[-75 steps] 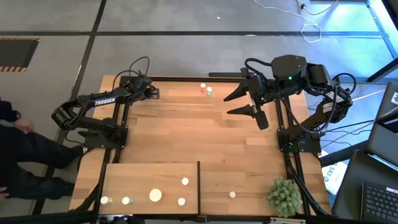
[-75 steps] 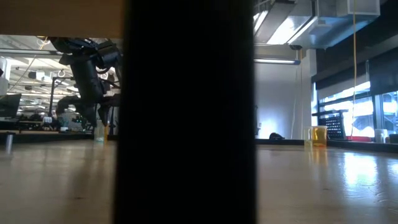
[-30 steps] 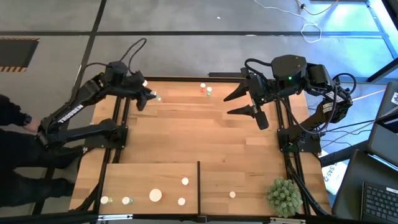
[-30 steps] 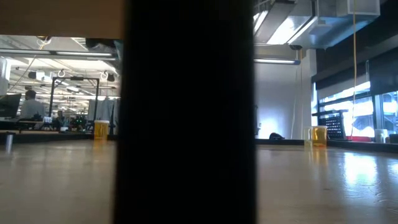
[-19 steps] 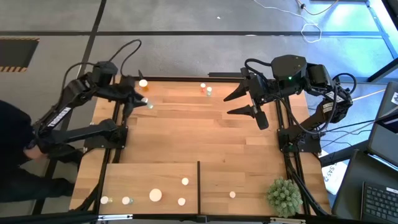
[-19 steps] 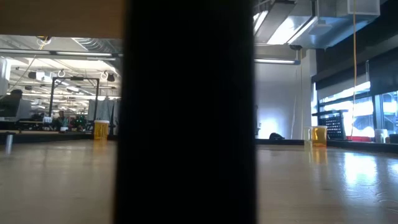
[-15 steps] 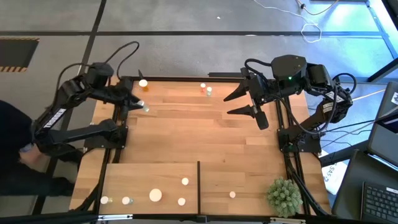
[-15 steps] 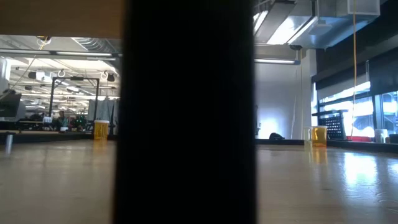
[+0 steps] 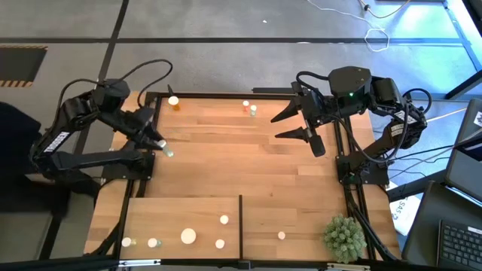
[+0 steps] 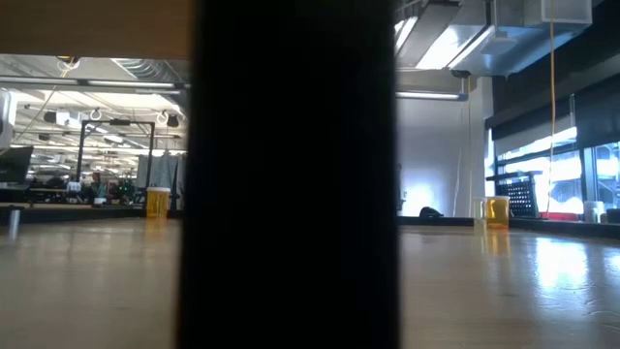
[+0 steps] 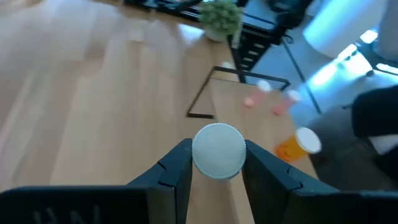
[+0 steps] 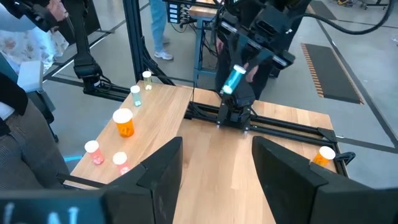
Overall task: Pick and place medicine bottles onto shelf by color
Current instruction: Put the top left blue pill bottle on the shelf aligned with the other blue pill bottle
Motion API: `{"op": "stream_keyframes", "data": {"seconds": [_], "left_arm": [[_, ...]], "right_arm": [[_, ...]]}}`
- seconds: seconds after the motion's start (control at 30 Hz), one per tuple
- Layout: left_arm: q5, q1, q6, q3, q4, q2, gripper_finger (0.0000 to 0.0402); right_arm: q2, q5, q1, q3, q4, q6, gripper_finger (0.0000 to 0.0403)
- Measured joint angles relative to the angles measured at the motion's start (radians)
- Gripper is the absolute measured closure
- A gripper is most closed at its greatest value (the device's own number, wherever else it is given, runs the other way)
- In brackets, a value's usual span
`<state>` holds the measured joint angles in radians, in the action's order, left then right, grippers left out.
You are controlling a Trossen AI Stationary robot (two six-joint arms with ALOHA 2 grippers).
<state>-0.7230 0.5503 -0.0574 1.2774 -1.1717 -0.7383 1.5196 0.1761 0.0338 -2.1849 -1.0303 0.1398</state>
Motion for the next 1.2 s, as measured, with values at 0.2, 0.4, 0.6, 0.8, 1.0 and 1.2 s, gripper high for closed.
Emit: {"op": "stream_keyframes", "data": {"seconds": [0.2, 0.4, 0.6, 0.8, 1.0, 1.2], "left_arm": [[0.003, -0.079, 0.04, 0.0, -0.019, 0.002, 0.0288], [0.007, -0.182, 0.082, 0.0, -0.025, 0.002, 0.0288], [0.062, -0.306, 0.109, 0.0, -0.025, -0.008, 0.0288], [0.17, -0.453, 0.18, 0.0, -0.025, -0.042, 0.0288], [0.282, -0.61, 0.308, 0.0, -0.018, -0.076, 0.0288], [0.461, -0.779, 0.515, 0.0, 0.007, -0.118, 0.0288]], "right_arm": [[0.0, 0.0, 0.0, 0.0, 0.001, -0.004, 0.0206], [0.0, 0.0, 0.0, 0.0, 0.001, -0.003, 0.0206], [0.0, 0.0, 0.0, 0.0, 0.001, -0.003, 0.0206], [0.0, 0.0, 0.0, 0.0, 0.001, -0.015, 0.0206], [0.0, 0.0, 0.0, 0.0, 0.001, -0.031, 0.0206], [0.0, 0.018, 0.0, 0.0, -0.014, -0.029, 0.0206]]}}
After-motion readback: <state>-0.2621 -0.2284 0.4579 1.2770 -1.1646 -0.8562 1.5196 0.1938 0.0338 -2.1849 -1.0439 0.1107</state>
